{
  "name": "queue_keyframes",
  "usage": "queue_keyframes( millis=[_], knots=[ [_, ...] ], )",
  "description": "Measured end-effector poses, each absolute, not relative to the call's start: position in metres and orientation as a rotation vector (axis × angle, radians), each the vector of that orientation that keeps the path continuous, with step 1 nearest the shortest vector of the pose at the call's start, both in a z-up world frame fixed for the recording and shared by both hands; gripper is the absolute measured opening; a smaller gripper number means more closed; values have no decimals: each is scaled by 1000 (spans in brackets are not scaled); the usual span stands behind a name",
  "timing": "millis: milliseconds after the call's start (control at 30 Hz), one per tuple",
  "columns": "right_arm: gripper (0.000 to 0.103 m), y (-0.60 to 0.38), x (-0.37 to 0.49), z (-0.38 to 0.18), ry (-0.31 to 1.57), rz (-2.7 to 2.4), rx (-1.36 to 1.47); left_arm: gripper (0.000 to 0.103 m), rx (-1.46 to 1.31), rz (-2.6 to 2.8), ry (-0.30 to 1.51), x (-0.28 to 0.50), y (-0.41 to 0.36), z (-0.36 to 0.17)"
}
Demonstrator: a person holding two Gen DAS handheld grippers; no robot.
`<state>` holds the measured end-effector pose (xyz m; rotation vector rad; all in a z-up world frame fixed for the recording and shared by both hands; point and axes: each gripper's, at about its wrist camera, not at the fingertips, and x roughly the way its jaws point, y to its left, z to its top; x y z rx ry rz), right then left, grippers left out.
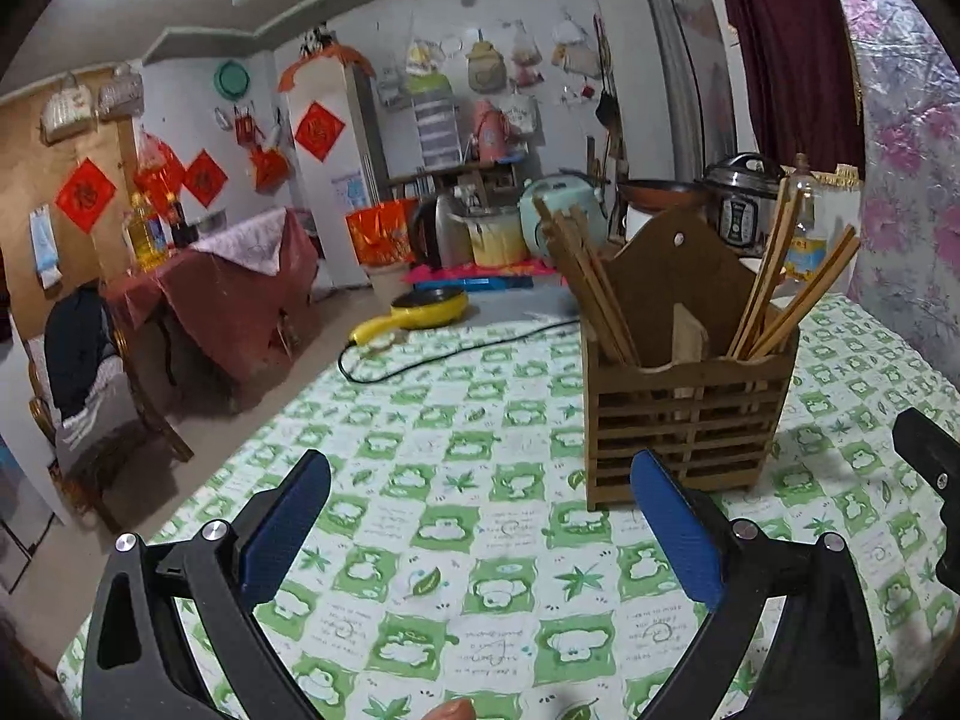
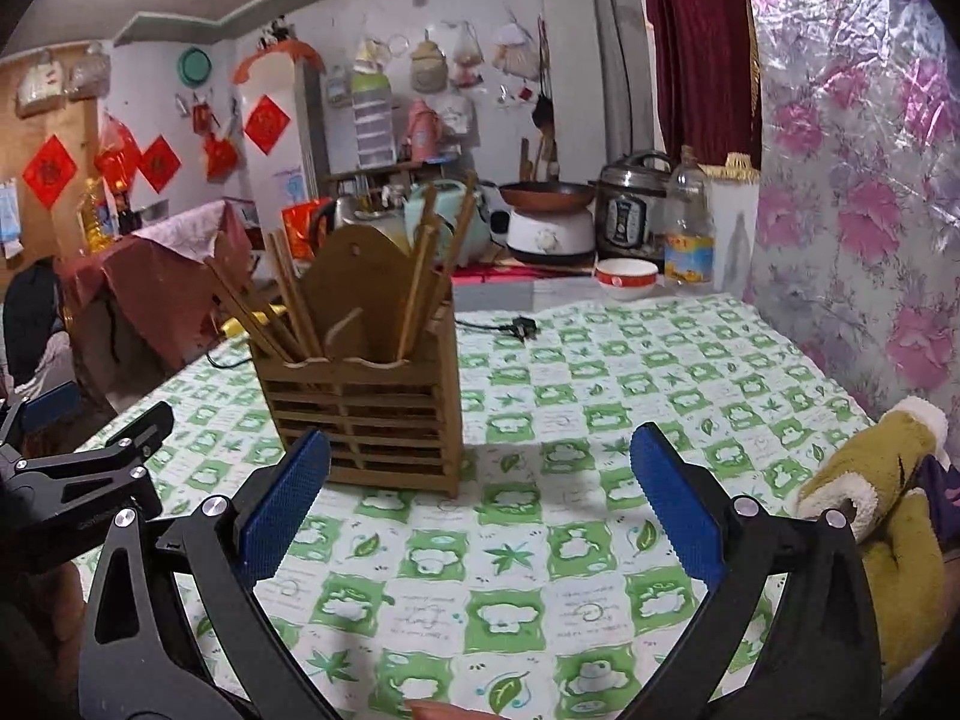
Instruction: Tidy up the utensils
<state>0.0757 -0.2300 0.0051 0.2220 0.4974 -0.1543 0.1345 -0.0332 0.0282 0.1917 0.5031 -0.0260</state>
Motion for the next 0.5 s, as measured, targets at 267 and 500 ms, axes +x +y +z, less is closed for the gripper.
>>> queue_keyframes(
  millis=[267,500],
  knots=[
    [97,-224,73,6,481,-165,205,98,195,-25,497,130,-35,27],
    [97,-221,74,5,493,-150,202,98,171,-28,518,133,-30,27]
  ],
)
